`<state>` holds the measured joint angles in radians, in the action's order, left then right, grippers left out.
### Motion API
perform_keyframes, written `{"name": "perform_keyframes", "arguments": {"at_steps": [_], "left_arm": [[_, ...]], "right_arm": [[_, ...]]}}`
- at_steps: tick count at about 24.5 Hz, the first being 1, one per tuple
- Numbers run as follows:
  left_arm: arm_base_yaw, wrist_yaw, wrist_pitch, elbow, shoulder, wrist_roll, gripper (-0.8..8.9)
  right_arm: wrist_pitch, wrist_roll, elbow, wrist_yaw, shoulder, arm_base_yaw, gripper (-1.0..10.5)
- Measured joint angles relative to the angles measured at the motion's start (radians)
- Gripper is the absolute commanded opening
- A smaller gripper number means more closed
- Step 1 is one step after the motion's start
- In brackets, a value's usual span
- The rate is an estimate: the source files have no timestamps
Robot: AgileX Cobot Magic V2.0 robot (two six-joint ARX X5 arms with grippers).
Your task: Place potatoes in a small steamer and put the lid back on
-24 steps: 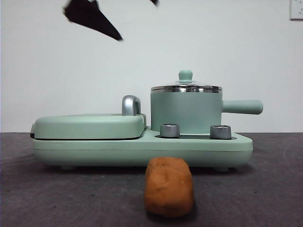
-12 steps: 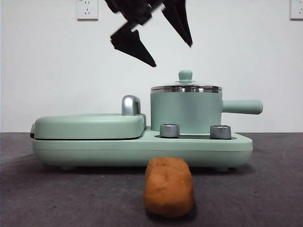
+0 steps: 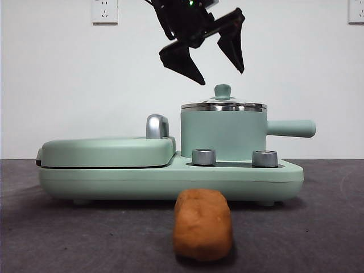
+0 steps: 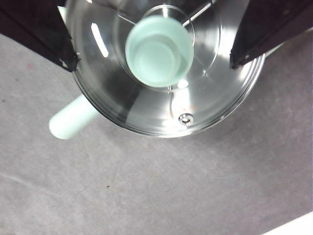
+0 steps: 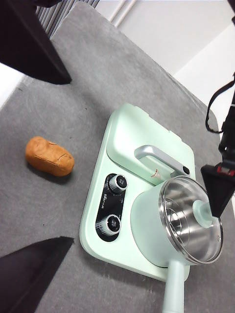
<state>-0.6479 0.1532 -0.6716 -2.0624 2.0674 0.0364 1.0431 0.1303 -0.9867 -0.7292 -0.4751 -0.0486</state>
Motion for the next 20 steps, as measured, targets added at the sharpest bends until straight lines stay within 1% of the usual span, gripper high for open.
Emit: {"name": "perform_keyframes", "arguments": {"at_steps": [1,3,6,10,11,13,14,15,17,18,19,20], "left_arm": [[0.000,-0.001,0.007,0.000,0.006,0.006,4.77],[-0.001,-0.002,0.010,0.000,0.014,0.032,4.24],[-0.003,-0.003,0.011,0.000,0.022,0.084,4.24],[-0.005,-0.005,0.010,0.000,0.040,0.103,4.23],[-0.005,-0.005,0.010,0.000,0.047,0.103,4.10],[-0.008,-0.006,0.010,0.000,0.060,0.106,3.33],[-0.011,-0.006,0.009,0.000,0.062,0.106,3.29],[-0.013,-0.006,0.010,0.000,0.063,0.106,2.97],[-0.016,-0.018,0.011,0.000,0.063,0.107,1.80],[-0.014,-0.021,0.016,0.000,0.064,0.106,1.45],[-0.013,-0.019,0.017,-0.005,0.064,0.107,1.33],[-0.014,-0.018,0.018,-0.005,0.064,0.107,1.01]], "right_arm": [[0.000,-0.001,0.000,0.000,0.000,0.000,5.0],[0.000,-0.008,0.000,0.000,0.000,0.000,5.0],[0.000,-0.023,0.000,0.003,0.000,0.000,5.0],[0.000,-0.029,0.000,0.023,0.000,0.000,5.0],[0.000,-0.029,0.000,0.023,0.000,0.000,5.0],[0.000,-0.029,0.000,0.023,0.000,0.000,5.0],[0.000,-0.029,0.000,0.023,0.000,0.000,5.0],[0.000,-0.029,0.000,0.023,0.000,0.000,5.0],[0.000,-0.029,0.000,0.023,0.000,0.000,5.0],[0.000,-0.029,0.000,0.023,0.000,0.000,5.0],[0.000,-0.029,0.000,0.023,0.000,0.000,5.0],[0.000,-0.029,0.000,0.023,0.000,0.000,5.0]]}}
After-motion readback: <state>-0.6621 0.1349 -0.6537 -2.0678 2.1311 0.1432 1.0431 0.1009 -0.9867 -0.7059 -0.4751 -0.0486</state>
